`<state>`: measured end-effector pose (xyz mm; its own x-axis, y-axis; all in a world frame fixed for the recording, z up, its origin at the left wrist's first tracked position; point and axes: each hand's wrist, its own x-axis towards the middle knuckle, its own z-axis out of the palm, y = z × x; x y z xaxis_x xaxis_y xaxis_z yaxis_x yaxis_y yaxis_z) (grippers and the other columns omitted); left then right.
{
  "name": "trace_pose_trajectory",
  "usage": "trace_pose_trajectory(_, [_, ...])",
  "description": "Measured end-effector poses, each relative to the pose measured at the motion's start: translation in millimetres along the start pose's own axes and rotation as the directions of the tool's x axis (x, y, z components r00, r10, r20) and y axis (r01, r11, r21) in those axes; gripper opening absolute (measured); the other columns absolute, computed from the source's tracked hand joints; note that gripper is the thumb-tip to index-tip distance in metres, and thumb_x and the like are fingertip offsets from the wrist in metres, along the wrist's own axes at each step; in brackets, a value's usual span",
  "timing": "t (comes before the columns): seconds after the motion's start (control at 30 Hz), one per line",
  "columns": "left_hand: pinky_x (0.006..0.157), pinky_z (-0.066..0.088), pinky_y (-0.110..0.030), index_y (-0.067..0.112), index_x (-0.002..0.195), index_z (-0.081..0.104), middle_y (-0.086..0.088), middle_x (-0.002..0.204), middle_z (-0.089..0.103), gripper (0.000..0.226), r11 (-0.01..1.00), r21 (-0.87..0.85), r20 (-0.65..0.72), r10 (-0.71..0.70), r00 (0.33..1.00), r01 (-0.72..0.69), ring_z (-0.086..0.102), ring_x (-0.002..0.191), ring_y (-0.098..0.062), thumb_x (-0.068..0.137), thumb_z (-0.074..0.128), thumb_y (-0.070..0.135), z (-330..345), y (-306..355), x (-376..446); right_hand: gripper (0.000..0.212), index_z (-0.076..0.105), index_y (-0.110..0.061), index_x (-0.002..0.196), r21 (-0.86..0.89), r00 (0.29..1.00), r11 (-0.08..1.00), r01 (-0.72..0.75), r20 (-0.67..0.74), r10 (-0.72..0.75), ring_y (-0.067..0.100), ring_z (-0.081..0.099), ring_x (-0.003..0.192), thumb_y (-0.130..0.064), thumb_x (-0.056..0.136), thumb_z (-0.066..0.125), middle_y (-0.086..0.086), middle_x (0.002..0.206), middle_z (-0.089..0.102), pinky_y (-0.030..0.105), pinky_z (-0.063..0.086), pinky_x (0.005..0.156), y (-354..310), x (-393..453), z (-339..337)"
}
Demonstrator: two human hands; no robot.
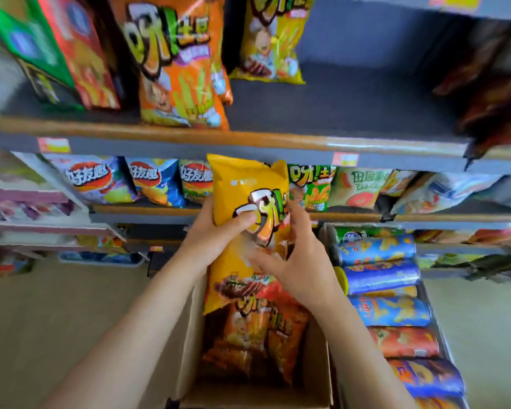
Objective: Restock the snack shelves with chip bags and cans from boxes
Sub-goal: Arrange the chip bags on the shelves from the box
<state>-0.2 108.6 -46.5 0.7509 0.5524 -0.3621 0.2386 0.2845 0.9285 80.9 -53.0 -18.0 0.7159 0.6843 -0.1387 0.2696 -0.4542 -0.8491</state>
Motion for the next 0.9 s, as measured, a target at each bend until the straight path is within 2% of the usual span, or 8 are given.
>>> trace_pose_trajectory(0.13, [0.111, 0.042, -0.048, 0.04, 0.13, 0.058, 0.009, 0.134, 0.062, 0.075, 0.985, 0.009, -0.002, 0.171, 0.985, -0.171, 0.058, 0.125, -0.015, 0.068, 0.064, 0.081, 3, 86, 24, 0.094, 0.029, -0.041, 0.147, 0.061, 0.96, 0.988, 0.143, -0.25, -0.123, -0.013, 0.053, 0.113, -0.05, 0.071, 0.084, -0.023, 0.125, 0.059, 0.013, 0.043, 0.091, -55, 24, -47])
trace_pose_trajectory(0.2, [0.112, 0.037, -0.027, 0.033, 0.13, 0.058, 0.013, 0.131, 0.059, 0.045, 0.943, 0.125, -0.102, 0.32, 0.942, -0.307, 0.054, 0.122, -0.003, 0.093, 0.057, 0.058, 0, 118, 35, 0.093, 0.029, -0.045, 0.145, 0.033, 0.915, 0.981, 0.192, -0.366, -0.167, 0.002, 0.058, 0.117, -0.054, 0.07, 0.083, -0.017, 0.128, 0.06, 0.026, 0.048, 0.095, -77, 45, -69])
trace_pose_trajectory(0.27, [0.1, 0.038, -0.018, 0.027, 0.136, 0.055, 0.01, 0.13, 0.058, 0.037, 0.801, 0.454, -0.133, 0.494, 0.859, -0.391, 0.053, 0.12, -0.004, 0.099, 0.056, 0.035, -7, 130, 45, 0.098, 0.027, -0.042, 0.146, -0.063, 0.867, 0.976, 0.209, -0.45, -0.214, 0.018, 0.059, 0.119, -0.055, 0.065, 0.081, -0.01, 0.131, 0.06, 0.039, 0.05, 0.095, -90, 72, -86])
trace_pose_trajectory(0.33, [0.104, 0.035, -0.031, 0.018, 0.143, 0.051, -0.003, 0.139, 0.053, 0.046, 0.583, 0.722, -0.011, 0.548, 0.837, -0.372, 0.047, 0.131, -0.021, 0.098, 0.058, 0.027, -9, 129, 53, 0.1, 0.028, -0.032, 0.148, -0.187, 0.828, 0.966, 0.178, -0.502, -0.249, 0.026, 0.057, 0.12, -0.052, 0.064, 0.078, -0.005, 0.131, 0.06, 0.04, 0.049, 0.09, -97, 100, -93])
trace_pose_trajectory(0.4, [0.113, 0.028, -0.037, 0.012, 0.146, 0.048, -0.009, 0.149, 0.045, 0.051, 0.409, 0.847, 0.108, 0.495, 0.862, -0.341, 0.036, 0.141, -0.027, 0.098, 0.059, 0.026, -10, 118, 64, 0.096, 0.03, -0.023, 0.148, -0.244, 0.802, 0.964, 0.106, -0.552, -0.228, 0.031, 0.055, 0.119, -0.05, 0.069, 0.076, 0.002, 0.128, 0.061, 0.039, 0.046, 0.082, -101, 126, -93])
trace_pose_trajectory(0.5, [0.119, 0.021, -0.041, 0.014, 0.145, 0.048, -0.006, 0.158, 0.034, 0.052, 0.298, 0.887, 0.185, 0.47, 0.863, -0.353, 0.021, 0.149, -0.023, 0.097, 0.058, 0.029, -11, 98, 67, 0.081, 0.038, -0.017, 0.138, -0.215, 0.752, 0.973, 0.08, -0.629, -0.2, 0.033, 0.056, 0.115, -0.044, 0.073, 0.076, 0.002, 0.118, 0.063, 0.039, 0.046, 0.077, -109, 158, -87])
trace_pose_trajectory(0.7, [0.119, 0.02, -0.036, 0.015, 0.127, 0.065, -0.002, 0.16, 0.033, 0.034, 0.342, 0.866, 0.174, 0.479, 0.86, -0.366, 0.02, 0.15, -0.02, 0.095, 0.061, 0.026, -15, 97, 74, 0.066, 0.045, -0.006, 0.132, -0.345, 0.668, 0.938, 0.037, -0.69, -0.28, 0.03, 0.045, 0.124, -0.043, 0.084, 0.069, 0.007, 0.131, 0.056, 0.032, 0.037, 0.073, -133, 223, -65])
trace_pose_trajectory(0.9, [0.119, 0.022, -0.034, 0.014, 0.105, 0.075, -0.002, 0.155, 0.041, 0.017, 0.433, 0.814, 0.152, 0.487, 0.86, -0.388, 0.026, 0.148, -0.02, 0.093, 0.064, 0.02, -22, 101, 79, 0.092, 0.032, 0.002, 0.145, -0.381, 0.72, 0.924, 0.007, -0.64, -0.27, 0.031, 0.042, 0.129, -0.054, 0.083, 0.071, 0.013, 0.139, 0.046, 0.041, 0.049, 0.087, -114, 254, -24])
